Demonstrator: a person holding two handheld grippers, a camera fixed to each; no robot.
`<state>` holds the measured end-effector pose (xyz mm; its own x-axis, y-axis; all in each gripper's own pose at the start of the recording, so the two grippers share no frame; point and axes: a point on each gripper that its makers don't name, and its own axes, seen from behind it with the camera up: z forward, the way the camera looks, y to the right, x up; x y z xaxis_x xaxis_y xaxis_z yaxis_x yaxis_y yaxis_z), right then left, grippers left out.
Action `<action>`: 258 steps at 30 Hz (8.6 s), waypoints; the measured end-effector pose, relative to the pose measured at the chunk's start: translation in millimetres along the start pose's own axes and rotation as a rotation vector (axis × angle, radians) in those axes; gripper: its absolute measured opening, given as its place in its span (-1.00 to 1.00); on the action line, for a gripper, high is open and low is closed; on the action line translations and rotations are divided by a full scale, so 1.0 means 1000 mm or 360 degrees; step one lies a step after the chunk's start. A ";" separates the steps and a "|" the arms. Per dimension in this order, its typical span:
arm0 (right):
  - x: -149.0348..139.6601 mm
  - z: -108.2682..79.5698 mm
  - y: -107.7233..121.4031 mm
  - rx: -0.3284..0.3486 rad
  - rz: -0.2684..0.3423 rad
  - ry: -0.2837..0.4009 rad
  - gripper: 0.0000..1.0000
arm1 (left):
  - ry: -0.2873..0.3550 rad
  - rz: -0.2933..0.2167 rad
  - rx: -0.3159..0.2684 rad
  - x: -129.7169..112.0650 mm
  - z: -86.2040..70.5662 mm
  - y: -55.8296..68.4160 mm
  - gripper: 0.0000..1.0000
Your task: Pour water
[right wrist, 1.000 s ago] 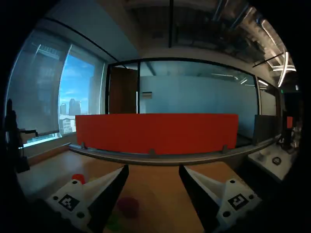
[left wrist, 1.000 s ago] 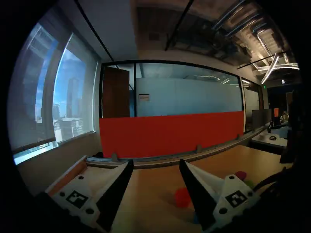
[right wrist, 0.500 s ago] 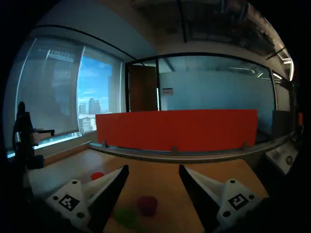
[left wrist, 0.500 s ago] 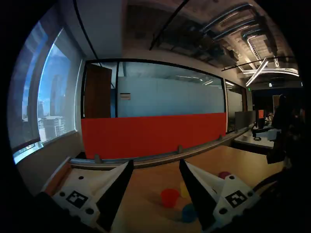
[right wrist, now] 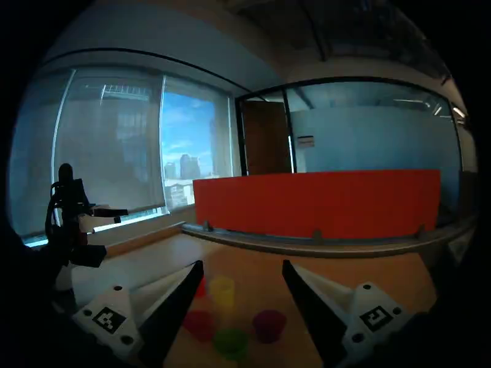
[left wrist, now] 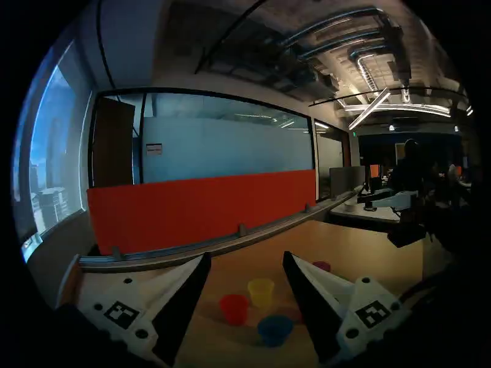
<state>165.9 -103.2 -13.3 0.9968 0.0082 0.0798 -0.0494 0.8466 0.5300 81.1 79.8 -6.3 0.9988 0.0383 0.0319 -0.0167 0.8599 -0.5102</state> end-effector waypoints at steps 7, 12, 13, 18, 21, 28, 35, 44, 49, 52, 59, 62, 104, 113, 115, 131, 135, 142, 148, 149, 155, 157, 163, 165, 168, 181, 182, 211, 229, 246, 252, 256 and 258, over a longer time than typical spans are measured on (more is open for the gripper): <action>-0.010 0.001 -0.010 0.0058 -0.0052 -0.0091 0.99 | -0.0045 -0.0003 -0.0083 -0.007 0.001 0.007 0.73; -0.021 0.002 -0.012 0.0080 -0.0089 -0.0170 0.99 | -0.0108 0.0003 -0.0117 -0.020 0.002 0.008 0.73; -0.023 0.002 -0.012 0.0085 -0.0096 -0.0187 0.99 | -0.0123 0.0009 -0.0124 -0.023 0.002 0.008 0.73; -0.034 0.001 -0.013 0.0111 -0.0128 -0.0259 0.99 | -0.0184 0.0031 -0.0159 -0.036 0.004 0.011 0.73; -0.042 0.001 -0.014 0.0126 -0.0152 -0.0302 0.99 | -0.0222 0.0038 -0.0191 -0.045 0.007 0.015 0.73; -0.064 0.003 -0.013 0.0133 -0.0193 -0.0388 0.99 | -0.0301 0.0048 -0.0230 -0.067 0.013 0.016 0.73; -0.086 0.007 -0.013 0.0148 -0.0177 -0.0453 0.99 | -0.0353 0.0054 -0.0249 -0.086 0.018 0.018 0.73; -0.113 0.008 -0.011 0.0148 -0.0178 -0.0515 0.99 | -0.0426 0.0062 -0.0246 -0.114 0.022 0.019 0.73; -0.127 0.008 -0.010 0.0150 -0.0182 -0.0548 0.99 | -0.0474 0.0049 -0.0267 -0.132 0.024 0.023 0.73; -0.137 0.008 -0.011 0.0157 -0.0176 -0.0570 0.99 | -0.0501 0.0051 -0.0283 -0.141 0.025 0.025 0.73; -0.157 0.009 -0.009 0.0159 -0.0157 -0.0620 0.99 | -0.0566 0.0078 -0.0327 -0.162 0.029 0.035 0.73; -0.165 0.009 -0.008 0.0156 -0.0159 -0.0640 0.99 | -0.0597 0.0087 -0.0342 -0.172 0.029 0.038 0.73; -0.257 0.031 -0.011 0.0242 -0.0164 -0.0882 0.99 | -0.0960 0.0093 -0.0528 -0.270 0.048 0.055 0.73; -0.266 0.040 -0.011 0.0250 -0.0170 -0.0903 0.99 | -0.0971 0.0087 -0.0548 -0.278 0.059 0.059 0.73; -0.266 0.041 -0.011 0.0252 -0.0175 -0.0905 0.99 | -0.0970 0.0084 -0.0550 -0.278 0.062 0.059 0.73; -0.274 0.055 -0.012 0.0273 -0.0179 -0.0912 0.99 | -0.0956 0.0087 -0.0560 -0.280 0.077 0.062 0.73; -0.274 0.058 -0.011 0.0276 -0.0178 -0.0909 0.99 | -0.0951 0.0071 -0.0558 -0.278 0.080 0.063 0.73; -0.274 0.061 -0.012 0.0280 -0.0173 -0.0901 0.99 | -0.0939 0.0034 -0.0571 -0.275 0.086 0.068 0.73; -0.274 0.063 -0.011 0.0275 -0.0181 -0.0897 0.99 | -0.0927 0.0011 -0.0571 -0.274 0.089 0.070 0.73; -0.274 0.063 -0.011 0.0273 -0.0183 -0.0896 0.99 | -0.0927 0.0009 -0.0570 -0.274 0.089 0.069 0.73; -0.273 0.063 -0.009 0.0263 -0.0180 -0.0898 0.75 | -0.0935 0.0001 -0.0570 -0.275 0.091 0.070 0.71; -0.273 0.064 -0.009 0.0265 -0.0178 -0.0897 0.74 | -0.0936 0.0002 -0.0569 -0.275 0.090 0.070 0.70; -0.271 0.063 -0.014 0.0283 -0.0191 -0.0887 0.73 | -0.0935 0.0008 -0.0564 -0.274 0.089 0.070 0.69; -0.269 0.063 -0.016 0.0290 -0.0195 -0.0880 0.73 | -0.0936 0.0008 -0.0560 -0.274 0.089 0.069 0.69; -0.264 0.063 -0.019 0.0299 -0.0194 -0.0863 0.73 | -0.0935 0.0011 -0.0556 -0.273 0.088 0.069 0.69; -0.227 0.058 -0.029 0.0291 -0.0224 -0.0776 0.73 | -0.0779 0.0005 -0.0506 -0.224 0.080 0.064 0.68; -0.223 0.057 -0.030 0.0292 -0.0227 -0.0767 0.73 | -0.0771 0.0008 -0.0498 -0.220 0.078 0.063 0.69; -0.135 0.045 -0.058 0.0290 -0.0299 -0.0504 0.73 | -0.0458 0.0051 -0.0366 -0.130 0.054 0.058 0.68; -0.114 0.046 -0.067 0.0295 -0.0275 -0.0348 0.75 | -0.0357 0.0006 -0.0344 -0.117 0.052 0.058 0.68; -0.099 0.055 -0.070 0.0279 -0.0264 -0.0188 0.75 | -0.0277 0.0024 -0.0311 -0.105 0.055 0.055 0.68; -0.098 0.056 -0.071 0.0290 -0.0240 -0.0175 0.74 | -0.0238 0.0045 -0.0297 -0.100 0.054 0.053 0.68; -0.098 0.057 -0.073 0.0310 -0.0227 -0.0173 0.74 | -0.0213 0.0056 -0.0284 -0.095 0.054 0.051 0.68; -0.098 0.058 -0.075 0.0323 -0.0222 -0.0171 0.73 | -0.0197 0.0067 -0.0276 -0.092 0.054 0.050 0.68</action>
<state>68.5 -198.2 -12.2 0.9829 -0.1669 0.0774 0.0657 0.7115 0.6996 -14.5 147.0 11.7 0.9838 0.1438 0.1074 -0.0392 0.7561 -0.6533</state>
